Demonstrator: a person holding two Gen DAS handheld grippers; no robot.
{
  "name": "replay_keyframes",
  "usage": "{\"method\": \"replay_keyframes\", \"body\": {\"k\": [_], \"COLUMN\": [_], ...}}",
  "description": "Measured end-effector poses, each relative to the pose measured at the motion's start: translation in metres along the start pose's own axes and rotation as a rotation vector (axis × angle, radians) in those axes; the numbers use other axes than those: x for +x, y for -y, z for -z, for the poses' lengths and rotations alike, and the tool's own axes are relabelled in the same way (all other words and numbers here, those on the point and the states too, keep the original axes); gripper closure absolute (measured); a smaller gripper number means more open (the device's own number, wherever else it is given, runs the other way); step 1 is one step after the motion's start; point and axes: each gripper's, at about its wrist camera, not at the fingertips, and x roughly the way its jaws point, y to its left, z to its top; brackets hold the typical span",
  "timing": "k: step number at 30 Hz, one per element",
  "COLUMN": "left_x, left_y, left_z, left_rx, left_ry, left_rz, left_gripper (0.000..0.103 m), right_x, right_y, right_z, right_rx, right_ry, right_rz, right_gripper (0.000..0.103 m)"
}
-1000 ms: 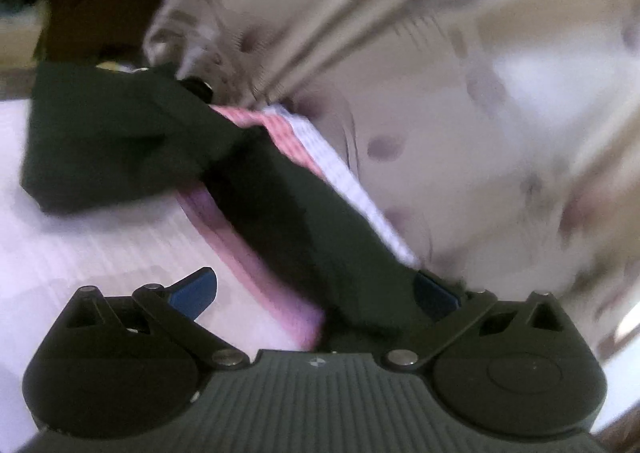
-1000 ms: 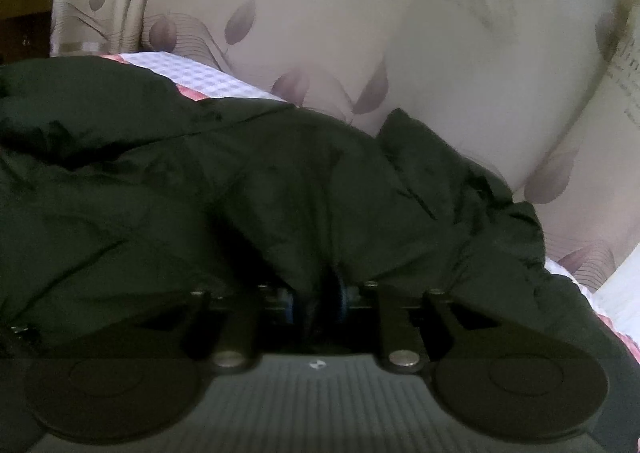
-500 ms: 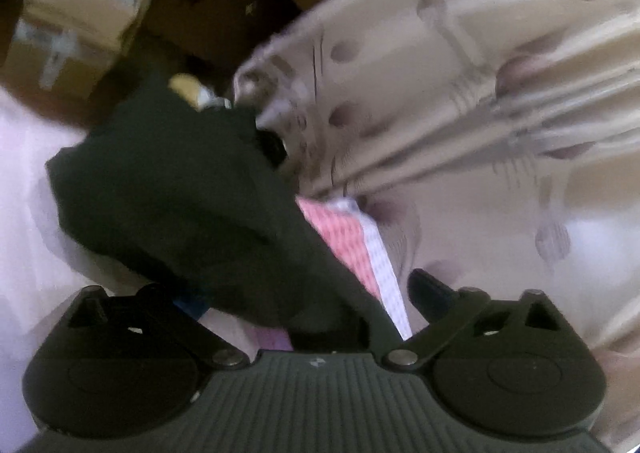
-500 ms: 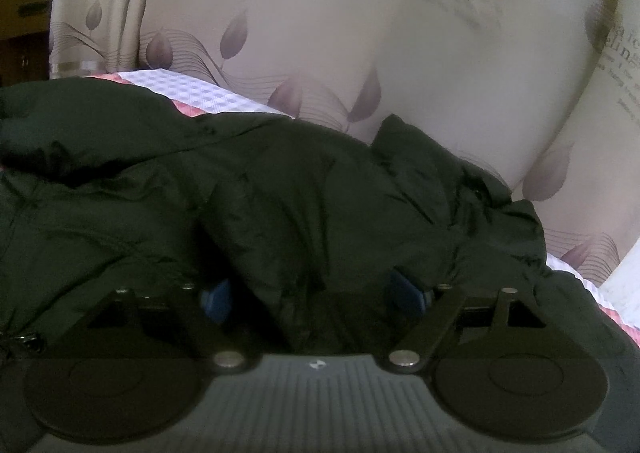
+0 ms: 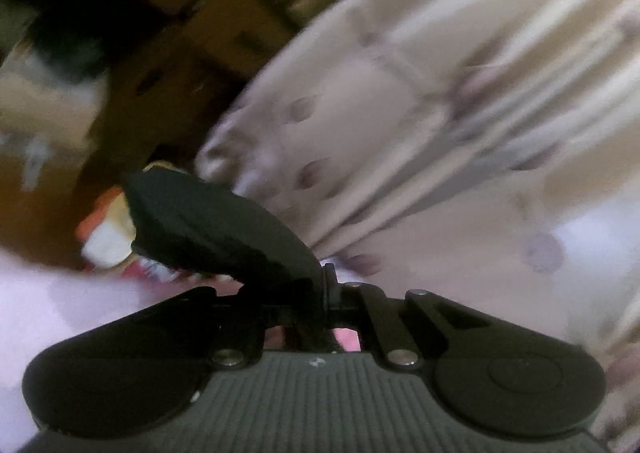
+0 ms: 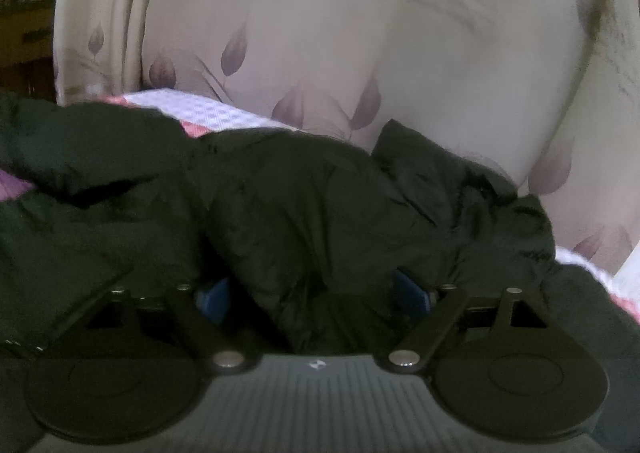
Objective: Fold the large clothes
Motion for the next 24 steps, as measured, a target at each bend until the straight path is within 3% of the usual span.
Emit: {"method": "replay_keyframes", "body": {"k": [5, 10, 16, 21, 24], "left_x": [-0.026, -0.052, -0.075, -0.058, -0.048], "left_y": [0.102, 0.201, 0.289, 0.317, 0.319], "left_z": [-0.003, 0.044, 0.149, 0.25, 0.307], "left_rx": [0.175, 0.303, 0.464, 0.555, 0.645], "left_ry": [0.035, -0.041, -0.199, -0.383, -0.452], "left_rz": [0.173, 0.384, 0.578, 0.615, 0.62], "left_gripper": [0.094, 0.094, 0.094, 0.094, 0.092], "right_x": [-0.055, -0.108, -0.167, -0.202, -0.212], "right_y": [0.04, 0.097, 0.157, 0.199, 0.216], "right_z": [-0.001, 0.018, 0.063, 0.098, 0.112], "right_rx": [0.222, 0.39, 0.514, 0.612, 0.636], "right_ry": [0.105, 0.118, 0.143, 0.164, 0.165], "right_rz": [-0.056, -0.127, -0.092, -0.032, -0.009], "right_gripper": [0.018, 0.018, 0.015, 0.012, 0.012]}}
